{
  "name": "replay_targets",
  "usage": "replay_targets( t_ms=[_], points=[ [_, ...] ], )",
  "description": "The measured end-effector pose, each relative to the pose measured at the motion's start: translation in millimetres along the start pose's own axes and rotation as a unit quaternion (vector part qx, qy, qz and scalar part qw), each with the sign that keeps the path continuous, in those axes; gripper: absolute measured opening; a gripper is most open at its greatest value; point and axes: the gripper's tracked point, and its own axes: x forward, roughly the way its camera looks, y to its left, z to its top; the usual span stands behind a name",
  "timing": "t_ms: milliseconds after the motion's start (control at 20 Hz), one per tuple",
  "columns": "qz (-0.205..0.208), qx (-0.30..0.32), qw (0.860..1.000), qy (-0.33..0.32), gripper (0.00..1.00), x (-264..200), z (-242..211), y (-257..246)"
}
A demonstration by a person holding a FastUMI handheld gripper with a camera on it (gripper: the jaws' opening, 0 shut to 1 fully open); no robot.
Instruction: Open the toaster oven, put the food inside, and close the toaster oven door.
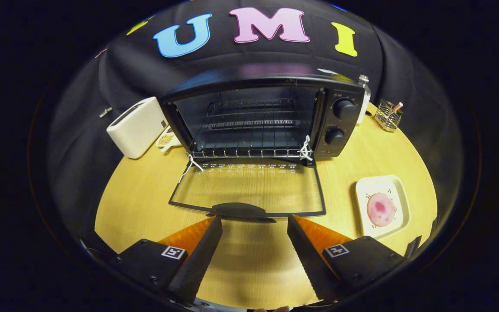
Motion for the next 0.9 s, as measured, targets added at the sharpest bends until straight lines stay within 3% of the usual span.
replay_targets(
  t_ms=[200, 500, 700, 900],
  points=[
    [0.032, -0.02, 0.999, 0.02, 1.0, -31, 3, -57],
    [-0.002, -0.002, 0.999, 0.053, 1.0, -56, 2, -189],
    [-0.029, 0.025, 0.995, 0.094, 1.0, -42, -5, -266],
    [-0.024, 0.037, 0.987, 0.153, 0.96, -12, -17, -303]
  ],
)
